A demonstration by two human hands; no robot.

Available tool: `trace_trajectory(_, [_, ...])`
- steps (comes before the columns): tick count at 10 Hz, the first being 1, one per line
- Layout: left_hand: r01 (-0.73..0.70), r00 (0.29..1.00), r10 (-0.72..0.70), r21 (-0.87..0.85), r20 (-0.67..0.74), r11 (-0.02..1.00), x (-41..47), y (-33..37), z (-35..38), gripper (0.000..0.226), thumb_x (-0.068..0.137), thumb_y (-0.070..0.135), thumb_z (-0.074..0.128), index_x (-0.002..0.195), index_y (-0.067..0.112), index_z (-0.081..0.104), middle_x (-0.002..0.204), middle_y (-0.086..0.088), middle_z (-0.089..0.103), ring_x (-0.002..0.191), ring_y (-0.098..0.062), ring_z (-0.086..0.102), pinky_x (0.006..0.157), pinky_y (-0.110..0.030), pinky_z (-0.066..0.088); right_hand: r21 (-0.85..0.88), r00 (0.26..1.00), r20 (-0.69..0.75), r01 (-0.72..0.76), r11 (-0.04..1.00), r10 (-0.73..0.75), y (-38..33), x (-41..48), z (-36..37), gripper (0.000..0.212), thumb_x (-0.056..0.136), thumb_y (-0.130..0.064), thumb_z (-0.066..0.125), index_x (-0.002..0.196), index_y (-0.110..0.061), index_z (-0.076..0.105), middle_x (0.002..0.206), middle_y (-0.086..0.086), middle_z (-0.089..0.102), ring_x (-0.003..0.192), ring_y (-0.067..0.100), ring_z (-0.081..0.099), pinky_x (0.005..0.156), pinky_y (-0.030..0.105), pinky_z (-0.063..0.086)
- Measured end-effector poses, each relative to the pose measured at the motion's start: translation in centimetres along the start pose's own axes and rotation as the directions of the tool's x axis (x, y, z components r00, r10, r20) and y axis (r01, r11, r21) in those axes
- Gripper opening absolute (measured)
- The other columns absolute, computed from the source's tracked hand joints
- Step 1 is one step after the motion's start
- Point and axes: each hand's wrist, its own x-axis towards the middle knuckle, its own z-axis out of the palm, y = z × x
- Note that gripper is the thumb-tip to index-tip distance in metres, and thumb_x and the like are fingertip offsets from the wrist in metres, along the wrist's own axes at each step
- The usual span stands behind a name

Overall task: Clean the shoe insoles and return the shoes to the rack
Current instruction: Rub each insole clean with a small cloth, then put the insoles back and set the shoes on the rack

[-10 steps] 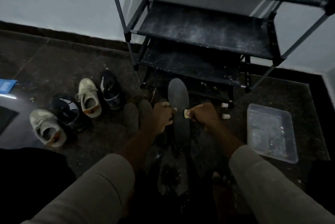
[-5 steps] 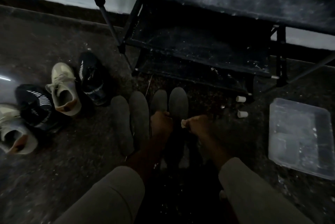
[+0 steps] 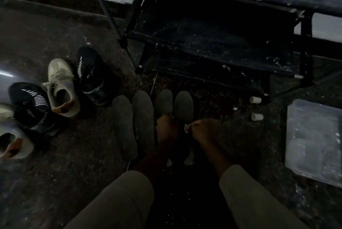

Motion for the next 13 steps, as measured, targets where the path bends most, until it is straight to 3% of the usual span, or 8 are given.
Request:
trace_trajectory(1, [0.015,1.000,-0.016,0.061,0.017,0.998,-0.1,0.6,-0.6,0.026,0.093,0.003,0.060,0.117,0.001,0.068,0.117,-0.022,0.069,0.112,-0.039,0.064,0.092,-0.040,0.051,0.426,0.982,-0.019,-0.163,0.890,0.189,0.1,0.8,2.3,0.033,0.108,-0.019,0.046,0.121,0.003,0.067,0.126,0.021,0.067,0.098,0.030,0.064,0.088,0.022,0.043])
trace_trajectory(2, [0.003,1.000,-0.004,0.097,0.010,0.995,-0.4,0.6,-0.6,0.024,0.095,0.007,0.060,0.116,0.003,0.070,0.116,-0.018,0.070,0.110,-0.035,0.065,0.090,-0.036,0.052,0.922,0.912,-0.016,-0.145,0.359,0.409,0.1,1.7,4.0,0.016,0.087,-0.012,0.078,0.087,0.004,0.078,0.087,0.022,0.074,0.067,0.023,0.061,0.064,0.024,0.050])
trace_trajectory(3, [-0.032,0.999,0.028,0.102,0.033,0.994,-0.8,0.9,-0.6,0.022,0.094,0.010,0.061,0.112,0.004,0.072,0.111,-0.017,0.072,0.106,-0.035,0.067,0.088,-0.036,0.053,0.955,0.896,-0.028,-0.107,0.276,0.444,0.5,0.8,3.3,0.008,0.081,-0.009,0.083,0.083,-0.002,0.079,0.072,0.011,0.071,0.062,0.014,0.063,0.071,0.031,0.055])
trace_trajectory(6, [-0.167,0.968,0.169,-0.028,0.185,0.986,-4.2,6.1,3.0,0.032,0.094,0.034,0.059,0.107,0.011,0.076,0.112,-0.016,0.073,0.107,-0.033,0.067,0.095,-0.033,0.049,0.935,0.849,-0.157,-0.036,0.353,0.504,6.8,-4.8,-1.9,0.014,0.087,-0.017,0.077,0.100,-0.012,0.078,0.091,-0.002,0.071,0.088,0.012,0.065,0.068,0.000,0.042])
trace_trajectory(7, [-0.190,0.856,0.258,-0.191,0.448,0.963,-4.9,8.2,6.0,0.051,0.083,0.049,0.065,0.107,0.004,0.073,0.108,-0.023,0.072,0.107,-0.035,0.068,0.100,-0.043,0.052,0.955,0.834,-0.159,-0.007,0.298,0.529,9.8,-7.1,-2.3,0.012,0.088,-0.013,0.074,0.099,-0.008,0.078,0.100,0.009,0.076,0.091,0.019,0.069,0.087,0.026,0.054])
trace_trajectory(9, [-0.288,0.884,0.322,-0.147,0.338,0.946,-7.6,11.2,13.9,0.022,0.066,0.022,0.063,0.081,0.013,0.077,0.091,-0.011,0.078,0.079,-0.025,0.075,0.076,-0.042,0.063,0.990,0.753,-0.124,0.046,0.136,0.646,16.5,-12.9,-1.6,0.019,0.091,0.000,0.063,0.105,-0.003,0.075,0.086,0.006,0.071,0.081,0.016,0.067,0.076,0.027,0.055])
trace_trajectory(11, [-0.296,0.845,0.359,-0.211,0.397,0.931,-12.9,14.2,20.1,0.015,0.091,-0.005,0.059,0.083,0.000,0.071,0.073,-0.004,0.067,0.051,0.001,0.062,0.058,-0.026,0.057,0.978,0.545,-0.181,0.016,0.206,0.819,23.1,-17.5,0.4,0.009,0.077,-0.008,0.080,0.084,-0.014,0.079,0.081,0.003,0.077,0.079,0.020,0.073,0.079,0.037,0.062])
trace_trajectory(13, [-0.243,0.820,0.315,-0.207,0.478,0.948,-14.3,14.3,23.3,0.028,0.095,0.001,0.059,0.071,0.013,0.065,0.069,-0.009,0.066,0.061,-0.025,0.066,0.074,-0.054,0.061,0.968,0.390,-0.164,-0.113,0.224,0.906,26.6,-19.4,2.2,0.012,0.077,-0.012,0.084,0.087,-0.008,0.079,0.089,0.008,0.077,0.086,0.021,0.071,0.079,0.023,0.049])
